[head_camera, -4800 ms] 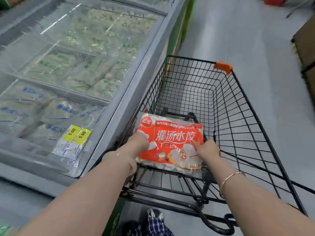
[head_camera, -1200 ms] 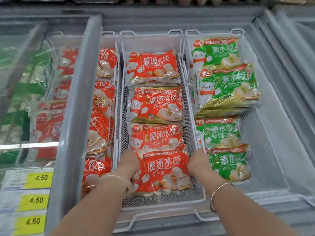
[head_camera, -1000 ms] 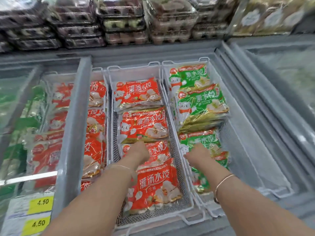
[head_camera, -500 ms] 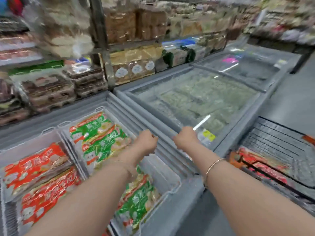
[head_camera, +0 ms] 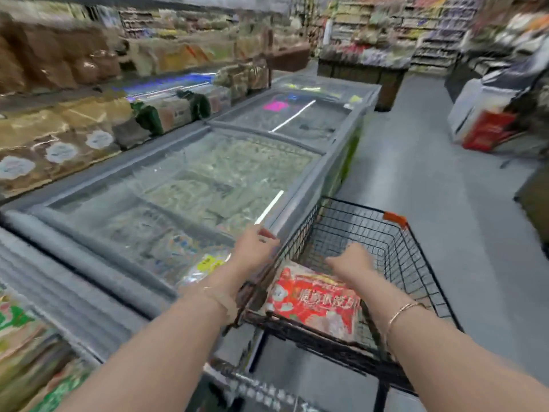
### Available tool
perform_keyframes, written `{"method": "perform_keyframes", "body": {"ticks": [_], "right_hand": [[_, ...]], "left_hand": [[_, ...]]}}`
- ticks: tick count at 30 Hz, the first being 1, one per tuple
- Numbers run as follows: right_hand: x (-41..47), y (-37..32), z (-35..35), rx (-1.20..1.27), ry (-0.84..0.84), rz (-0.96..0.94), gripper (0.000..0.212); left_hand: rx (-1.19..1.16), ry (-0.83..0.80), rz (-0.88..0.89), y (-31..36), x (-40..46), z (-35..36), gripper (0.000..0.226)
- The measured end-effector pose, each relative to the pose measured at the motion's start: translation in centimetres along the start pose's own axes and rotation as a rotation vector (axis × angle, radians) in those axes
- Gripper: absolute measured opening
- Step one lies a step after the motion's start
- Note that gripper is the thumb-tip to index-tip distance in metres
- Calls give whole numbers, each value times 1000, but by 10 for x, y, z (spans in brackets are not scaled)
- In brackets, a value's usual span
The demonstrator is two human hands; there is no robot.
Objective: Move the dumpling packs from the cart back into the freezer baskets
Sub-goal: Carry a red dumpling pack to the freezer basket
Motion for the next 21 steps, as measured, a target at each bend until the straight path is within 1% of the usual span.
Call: {"method": "perform_keyframes", "body": {"ticks": [2, 5, 6, 11, 15, 16, 19, 21], "right_hand": [[23, 36, -2, 7, -18, 86, 40], [43, 75, 10, 47, -69, 170, 34], [51, 86, 16, 42, -70, 185, 35], [88, 128, 54, -13, -80, 289, 40], [97, 144, 79, -44, -141, 340, 29], [99, 146, 86, -43, -160, 354, 31], [108, 153, 108, -18, -217, 414, 41], [113, 155, 119, 30, -228, 443, 38]], "left_hand": [[29, -45, -5, -9, 17, 25, 10], [96, -63, -33, -32, 35, 42, 25], [124, -70, -52, -41, 41, 48, 26], [265, -116, -128, -88, 73, 76, 9], [349, -147, -185, -115, 91, 88, 11], [376, -142, -212, -123, 95, 90, 13], [559, -108, -299, -141, 102, 86, 20], [674, -120, -367, -155, 105, 88, 25]]}}
Point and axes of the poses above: each hand's wrist, its own x-axis towards the middle knuckle, its own z-axis out of the palm, y = z × x, the point moved 6 cm from there along x, towards the middle knuckle, and after that the axes turned 14 degrees about -x, right-handed, at the moved point
